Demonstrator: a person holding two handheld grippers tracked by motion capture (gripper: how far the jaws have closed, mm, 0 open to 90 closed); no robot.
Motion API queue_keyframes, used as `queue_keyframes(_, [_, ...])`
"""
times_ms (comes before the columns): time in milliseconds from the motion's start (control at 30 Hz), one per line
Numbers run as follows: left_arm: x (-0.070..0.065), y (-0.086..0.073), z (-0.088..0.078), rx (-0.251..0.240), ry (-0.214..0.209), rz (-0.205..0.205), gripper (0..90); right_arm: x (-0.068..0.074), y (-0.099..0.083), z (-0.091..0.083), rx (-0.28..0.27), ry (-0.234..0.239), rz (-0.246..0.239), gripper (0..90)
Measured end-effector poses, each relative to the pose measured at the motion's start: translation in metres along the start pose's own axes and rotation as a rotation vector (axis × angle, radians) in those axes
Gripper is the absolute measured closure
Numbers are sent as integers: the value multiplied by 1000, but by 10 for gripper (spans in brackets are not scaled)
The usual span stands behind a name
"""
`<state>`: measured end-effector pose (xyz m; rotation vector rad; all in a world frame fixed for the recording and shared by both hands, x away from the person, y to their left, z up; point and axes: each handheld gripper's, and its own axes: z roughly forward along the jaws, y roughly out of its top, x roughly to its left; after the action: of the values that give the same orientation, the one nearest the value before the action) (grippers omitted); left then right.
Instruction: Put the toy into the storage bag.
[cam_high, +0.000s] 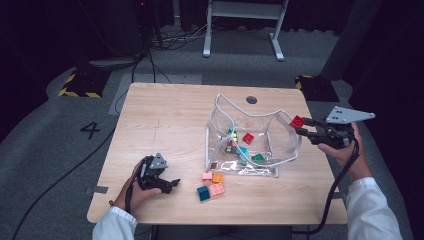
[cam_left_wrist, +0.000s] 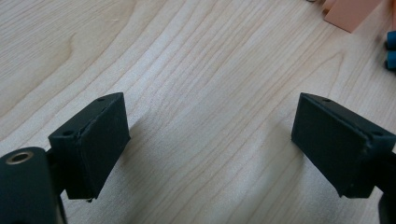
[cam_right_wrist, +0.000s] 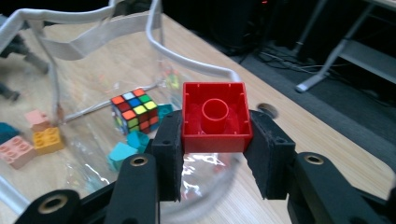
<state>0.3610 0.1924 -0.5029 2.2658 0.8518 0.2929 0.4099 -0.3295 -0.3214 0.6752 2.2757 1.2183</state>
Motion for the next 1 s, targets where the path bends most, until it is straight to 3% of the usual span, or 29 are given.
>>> queue_keyframes(200, [0,0,0,-1,0,0,113,8,13,22,56,42,-45,590])
queue_keyframes(400, [0,0,0,0,0,0,113,15,22,47,157,88,-113,591])
queue_keyframes(433, [0,0,0,-1,0,0,113,16,25,57,200,105,-146,591])
queue_keyframes(533, [0,0,0,-1,0,-1,113,17,27,64,235,118,-159,590])
queue_keyframes(700, [0,0,0,-1,0,0,113,17,31,83,362,141,-168,590])
queue_keyframes(733, [0,0,0,-1,0,0,113,14,31,92,398,150,-211,590])
queue_keyframes(767, [0,0,0,-1,0,0,113,14,31,92,398,150,-211,590])
queue_keyframes(833, [0,0,0,-1,0,0,113,13,28,103,470,137,-221,590])
queue_keyframes(867, [0,0,0,0,0,0,113,13,28,103,470,137,-221,590])
queue_keyframes(933, [0,0,0,-1,0,-1,113,12,27,108,526,126,-232,590])
queue_keyframes(1000, [0,0,0,0,0,-1,113,10,24,110,585,127,-273,590])
